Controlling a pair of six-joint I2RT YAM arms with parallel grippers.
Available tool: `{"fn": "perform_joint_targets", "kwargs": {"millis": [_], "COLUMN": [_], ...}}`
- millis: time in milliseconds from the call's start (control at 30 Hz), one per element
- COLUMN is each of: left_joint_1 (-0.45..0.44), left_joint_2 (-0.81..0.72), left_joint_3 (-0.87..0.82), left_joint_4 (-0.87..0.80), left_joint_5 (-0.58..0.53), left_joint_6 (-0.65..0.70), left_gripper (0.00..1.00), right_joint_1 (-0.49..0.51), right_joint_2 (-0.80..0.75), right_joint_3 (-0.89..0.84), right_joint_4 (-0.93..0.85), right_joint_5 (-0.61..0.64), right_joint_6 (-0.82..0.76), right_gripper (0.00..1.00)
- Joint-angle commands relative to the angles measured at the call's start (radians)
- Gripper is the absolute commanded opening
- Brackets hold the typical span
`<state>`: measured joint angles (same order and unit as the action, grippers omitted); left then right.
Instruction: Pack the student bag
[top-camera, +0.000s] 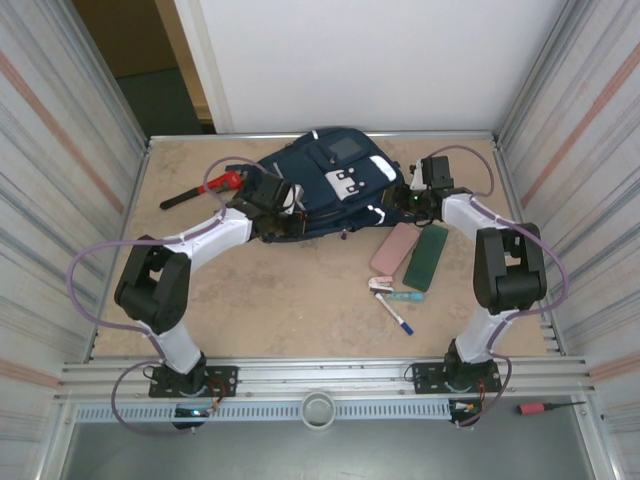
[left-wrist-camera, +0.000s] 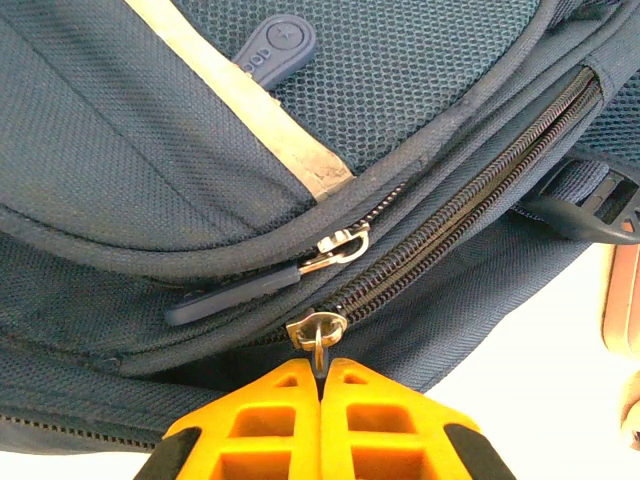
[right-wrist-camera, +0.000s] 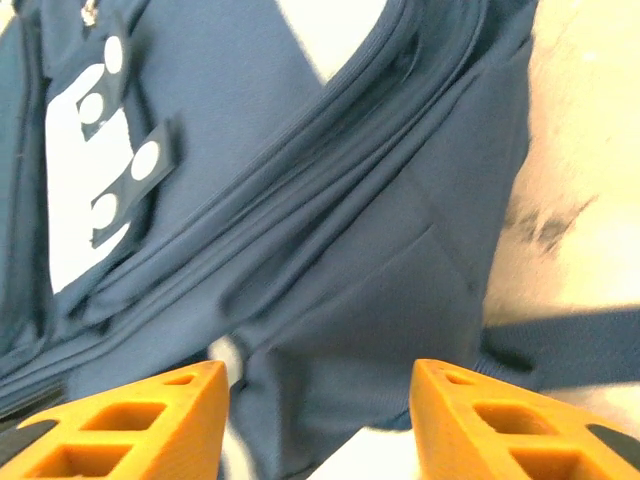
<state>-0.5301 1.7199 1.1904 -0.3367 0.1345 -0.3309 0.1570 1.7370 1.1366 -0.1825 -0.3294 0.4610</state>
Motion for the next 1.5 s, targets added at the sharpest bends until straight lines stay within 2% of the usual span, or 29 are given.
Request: {"fn": "perform_joint_targets", "kwargs": {"millis": [0,167,300,467,633,767,833,967,1200,1333,1467], "left_joint_1": [-0.002,-0.012,-0.019,-0.021,-0.024,-0.024,-0.023,-0.017,-0.008,-0.007,-0.007], "left_joint_2": [-0.043,-0.053,-0.058,-0.060,-0.058,-0.065,-0.073,-0.085,-0.067,-0.072,-0.085], "left_joint_3": [0.000,-0.009,-0.015,-0.020,-0.020,-0.012,-0.004,0.009,0.008,0.001,0.005], "left_joint_4": [0.011,0.039,0.041,0.042,0.032,0.008,-0.006,-0.016,-0.006,-0.081,-0.179], "left_joint_5": [0.028,0.027,0.021,0.022,0.012,0.001,0.001,0.022,0.113,0.025,-0.125], "left_joint_6": [-0.033,-0.039,-0.035,-0.026,-0.012,-0.003,-0.001,-0.021,-0.062,-0.010,0.064], "left_gripper": [0.00,0.00,0.00,0.00,0.00,0.00,0.00,0.00,0.00,0.00,0.00], "right_joint_1": [0.091,0.277,0.360,0.416,0.416,0.416,0.417,0.434,0.460,0.448,0.444], "right_joint_2": [-0.097,-0.129,-0.127,-0.081,0.023,0.114,0.134,0.149,0.153,0.113,0.059], "right_joint_3": [-0.072,-0.153,-0.219,-0.243,-0.207,-0.154,-0.155,-0.152,-0.197,-0.209,-0.223], "right_joint_4": [0.029,0.122,0.233,0.366,0.516,0.555,0.576,0.538,0.561,0.540,0.507], "right_joint_5": [-0.019,0.006,0.034,0.057,0.055,0.061,0.088,0.136,0.166,0.184,0.226], "right_joint_6": [0.097,0.233,0.371,0.491,0.570,0.603,0.600,0.538,0.496,0.443,0.377], "right_gripper": [0.57,0.65,0.71,0.73,0.73,0.62,0.47,0.25,0.10,0.03,0.00]}}
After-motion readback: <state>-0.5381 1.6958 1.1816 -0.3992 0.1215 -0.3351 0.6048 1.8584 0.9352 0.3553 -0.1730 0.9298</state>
